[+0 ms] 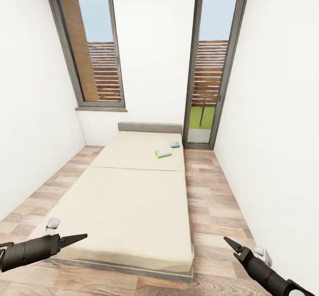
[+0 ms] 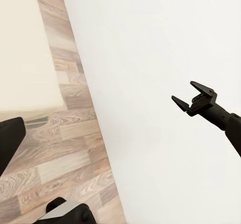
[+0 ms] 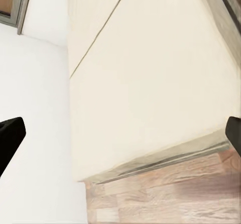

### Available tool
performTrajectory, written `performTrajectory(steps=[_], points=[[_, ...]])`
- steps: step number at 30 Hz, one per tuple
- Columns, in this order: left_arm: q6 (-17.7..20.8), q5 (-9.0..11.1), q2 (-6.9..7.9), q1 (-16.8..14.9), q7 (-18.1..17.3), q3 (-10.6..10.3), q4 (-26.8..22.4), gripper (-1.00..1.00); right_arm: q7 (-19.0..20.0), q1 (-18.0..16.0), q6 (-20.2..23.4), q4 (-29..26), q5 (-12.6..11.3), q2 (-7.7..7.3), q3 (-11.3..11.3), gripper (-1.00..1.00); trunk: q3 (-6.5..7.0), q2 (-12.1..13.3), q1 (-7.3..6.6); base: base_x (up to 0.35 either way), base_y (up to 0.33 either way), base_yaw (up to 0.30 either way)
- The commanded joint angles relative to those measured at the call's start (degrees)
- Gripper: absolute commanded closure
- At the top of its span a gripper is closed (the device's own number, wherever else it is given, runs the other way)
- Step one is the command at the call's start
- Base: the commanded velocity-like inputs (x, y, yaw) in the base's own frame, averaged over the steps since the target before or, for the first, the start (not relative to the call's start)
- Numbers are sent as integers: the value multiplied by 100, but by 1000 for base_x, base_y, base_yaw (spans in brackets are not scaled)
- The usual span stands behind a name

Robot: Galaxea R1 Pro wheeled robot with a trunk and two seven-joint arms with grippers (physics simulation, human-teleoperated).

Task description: Put all the toys in the child's room - the three board games (two on the bed and one on the table), the two jigsaw puzzles on the table, and the tennis ball on the table - inside the toy box on the table in the child's room.

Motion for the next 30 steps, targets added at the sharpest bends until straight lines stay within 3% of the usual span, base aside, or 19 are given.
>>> performTrajectory(steps=[1, 11, 22, 30], points=[[61, -3, 2, -4, -23, 3, -2, -100, 12, -7, 40, -2, -9, 4, -9, -100, -11, -14, 5, 93, -263, -86], [57, -6, -14, -4, -23, 3, -2, -100, -11, -10, 21, -19, 14, 13, 9, -100, -3, -14, 5, 146, -225, 27], [42, -3, -30, -4, -32, 3, -2, -100, -25, -10, 13, -31, 19, 14, 16, -100, -2, -14, 5, 106, -205, 251], [31, -3, -40, -4, -42, 3, -2, -100, -26, -9, 13, -32, 20, 17, 19, -100, -2, -14, 5, 14, -67, 287]])
